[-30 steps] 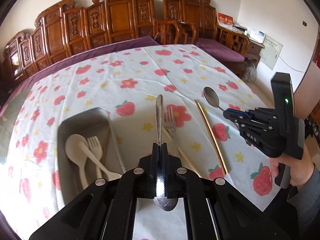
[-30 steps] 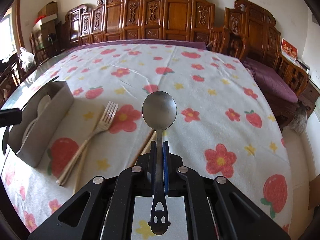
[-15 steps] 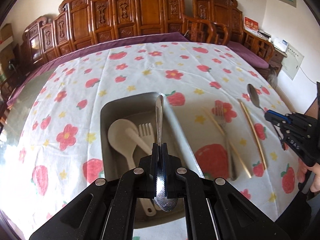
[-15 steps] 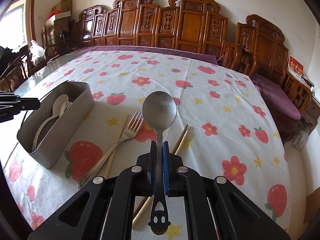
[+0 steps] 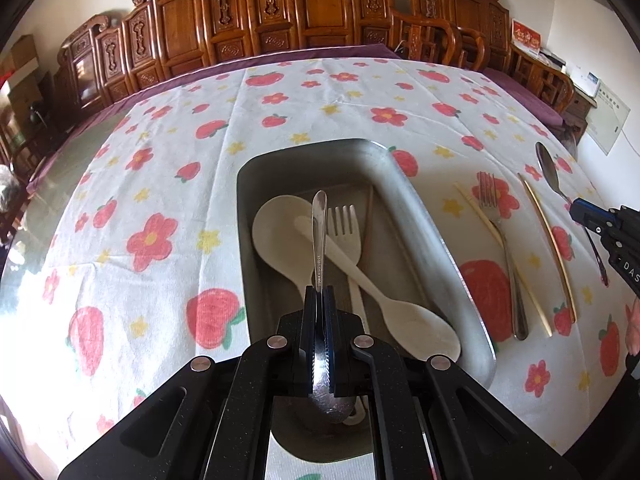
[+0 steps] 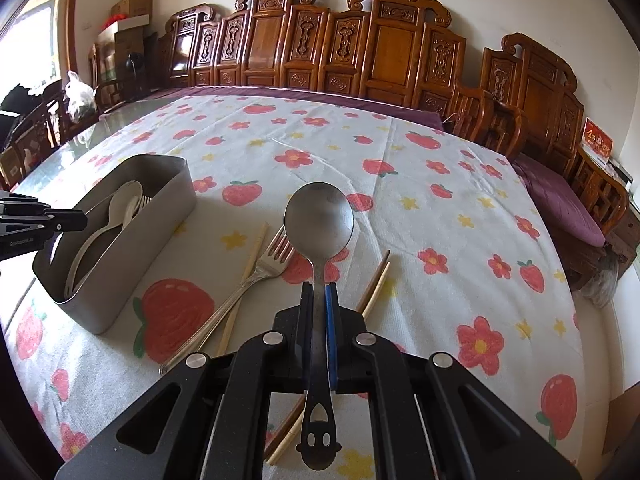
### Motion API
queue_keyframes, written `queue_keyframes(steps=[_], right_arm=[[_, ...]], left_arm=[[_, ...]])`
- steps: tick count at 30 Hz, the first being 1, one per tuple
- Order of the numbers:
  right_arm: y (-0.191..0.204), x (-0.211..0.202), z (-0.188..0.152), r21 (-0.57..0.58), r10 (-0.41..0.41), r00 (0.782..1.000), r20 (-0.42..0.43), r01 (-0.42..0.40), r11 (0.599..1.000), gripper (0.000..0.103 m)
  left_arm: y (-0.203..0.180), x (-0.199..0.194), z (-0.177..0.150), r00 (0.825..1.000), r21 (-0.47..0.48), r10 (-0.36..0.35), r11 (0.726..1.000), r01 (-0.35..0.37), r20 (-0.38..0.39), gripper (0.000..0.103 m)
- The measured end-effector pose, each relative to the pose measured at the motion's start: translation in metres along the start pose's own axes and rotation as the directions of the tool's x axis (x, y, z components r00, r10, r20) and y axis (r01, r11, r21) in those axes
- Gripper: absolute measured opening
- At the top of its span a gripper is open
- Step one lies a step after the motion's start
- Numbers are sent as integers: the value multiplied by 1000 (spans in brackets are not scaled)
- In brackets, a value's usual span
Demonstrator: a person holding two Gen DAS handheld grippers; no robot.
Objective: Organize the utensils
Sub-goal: 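Lower the second metal spoon into the tray and open the left tool while the right tool holds its spoon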
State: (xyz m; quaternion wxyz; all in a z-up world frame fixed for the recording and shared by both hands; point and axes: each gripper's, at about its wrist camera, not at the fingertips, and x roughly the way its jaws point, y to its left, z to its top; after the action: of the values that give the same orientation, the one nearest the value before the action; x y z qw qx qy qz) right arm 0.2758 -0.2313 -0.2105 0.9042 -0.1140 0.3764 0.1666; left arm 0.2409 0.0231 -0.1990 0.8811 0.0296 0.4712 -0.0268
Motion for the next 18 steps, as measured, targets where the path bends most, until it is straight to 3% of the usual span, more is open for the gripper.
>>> queue_keyframes(steps=[18], right_arm=[[20,-10,1,-23,33,999,23,-32,999,7]], left_arm=[[19,5,-3,1000,-62,-14,998,13,-14,4]])
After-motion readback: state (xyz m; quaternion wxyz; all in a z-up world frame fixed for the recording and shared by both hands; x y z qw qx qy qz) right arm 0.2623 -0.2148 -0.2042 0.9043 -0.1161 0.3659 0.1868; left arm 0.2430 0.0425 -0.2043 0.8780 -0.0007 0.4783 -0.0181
